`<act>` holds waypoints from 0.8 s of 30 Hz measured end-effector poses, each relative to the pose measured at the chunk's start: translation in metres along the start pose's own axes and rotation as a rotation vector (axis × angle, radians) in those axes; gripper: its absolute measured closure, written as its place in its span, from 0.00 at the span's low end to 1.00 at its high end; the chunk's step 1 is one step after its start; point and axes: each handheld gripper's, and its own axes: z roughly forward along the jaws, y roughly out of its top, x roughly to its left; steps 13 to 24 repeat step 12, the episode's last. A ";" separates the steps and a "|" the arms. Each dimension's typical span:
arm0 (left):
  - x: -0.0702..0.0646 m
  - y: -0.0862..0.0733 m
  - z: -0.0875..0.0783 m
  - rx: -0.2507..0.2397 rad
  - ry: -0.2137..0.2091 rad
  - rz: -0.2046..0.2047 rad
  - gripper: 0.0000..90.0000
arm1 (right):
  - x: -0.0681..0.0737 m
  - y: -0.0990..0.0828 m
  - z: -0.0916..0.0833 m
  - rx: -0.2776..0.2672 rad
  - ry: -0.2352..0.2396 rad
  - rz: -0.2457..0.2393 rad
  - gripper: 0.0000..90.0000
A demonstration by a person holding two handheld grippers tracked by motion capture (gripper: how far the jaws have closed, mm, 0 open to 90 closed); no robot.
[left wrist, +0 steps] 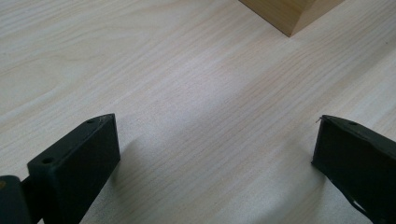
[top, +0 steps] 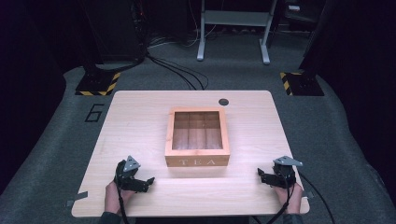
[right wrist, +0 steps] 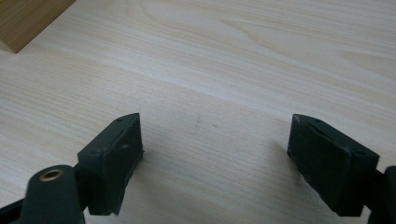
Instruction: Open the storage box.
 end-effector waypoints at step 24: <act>0.000 0.000 0.000 -0.003 0.002 -0.001 0.00 | 0.002 0.002 0.003 0.006 -0.019 0.009 0.13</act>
